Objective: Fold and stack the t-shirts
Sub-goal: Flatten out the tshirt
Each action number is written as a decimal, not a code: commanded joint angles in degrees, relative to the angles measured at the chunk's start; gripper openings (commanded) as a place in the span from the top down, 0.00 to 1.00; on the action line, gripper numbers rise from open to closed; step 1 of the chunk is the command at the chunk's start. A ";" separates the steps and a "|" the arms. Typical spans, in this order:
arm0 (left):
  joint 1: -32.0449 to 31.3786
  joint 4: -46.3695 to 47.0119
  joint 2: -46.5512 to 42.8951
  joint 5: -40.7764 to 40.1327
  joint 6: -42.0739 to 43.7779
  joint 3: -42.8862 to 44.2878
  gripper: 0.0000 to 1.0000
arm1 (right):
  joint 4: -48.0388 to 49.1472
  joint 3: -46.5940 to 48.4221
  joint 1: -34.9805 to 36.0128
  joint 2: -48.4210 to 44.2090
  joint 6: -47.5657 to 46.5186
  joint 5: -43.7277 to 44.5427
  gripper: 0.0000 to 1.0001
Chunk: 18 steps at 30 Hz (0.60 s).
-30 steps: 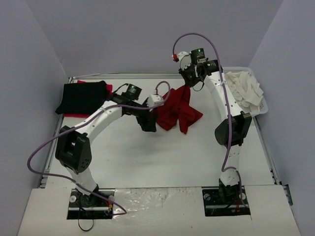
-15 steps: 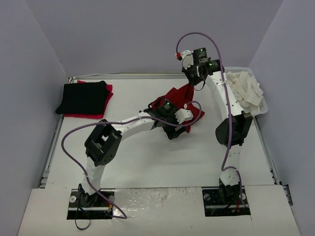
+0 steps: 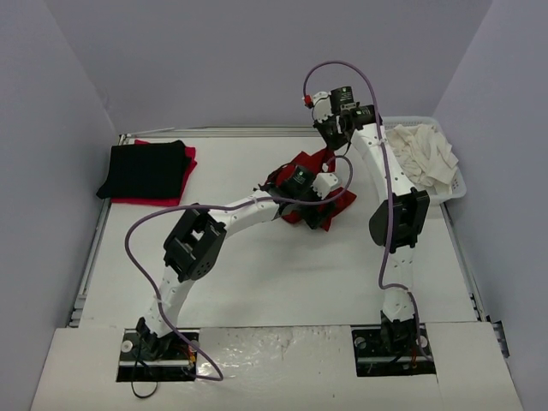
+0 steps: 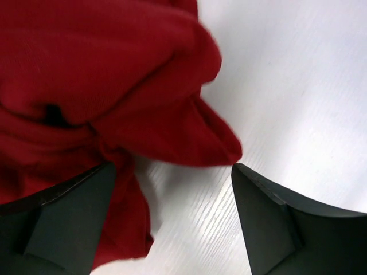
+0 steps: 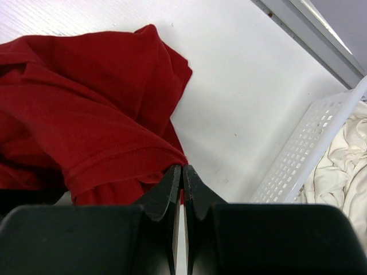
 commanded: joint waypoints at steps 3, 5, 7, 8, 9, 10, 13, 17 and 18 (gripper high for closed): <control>-0.52 4.65 2.16 7.88 -7.81 4.11 0.14 | -0.66 2.65 0.18 0.29 0.68 2.79 1.00; -0.78 5.44 3.38 9.65 -8.78 4.72 0.14 | -0.75 2.65 0.18 0.55 0.77 2.96 1.00; -0.95 5.80 4.18 10.53 -9.92 5.77 0.14 | -0.83 2.83 0.27 0.73 0.77 3.49 1.00; -1.22 5.54 4.79 10.10 -10.19 6.22 0.15 | -0.92 2.91 0.27 0.81 0.68 3.58 1.00; -1.39 5.10 5.15 9.57 -9.93 6.83 0.16 | -1.01 3.00 0.27 0.82 0.68 3.67 1.00; -1.57 4.14 5.76 9.22 -9.67 7.79 0.17 | -1.01 3.00 0.27 0.99 0.68 3.84 1.00; -2.45 3.43 6.20 8.08 -8.35 8.15 0.25 | -1.01 2.92 0.27 0.99 0.50 4.11 1.00; -2.63 2.72 7.26 6.76 -7.21 8.24 0.57 | -1.19 2.65 0.27 1.08 0.42 4.11 1.00; -2.63 2.37 7.35 6.23 -6.86 8.50 0.68 | -1.19 2.56 0.27 0.99 0.42 4.11 1.00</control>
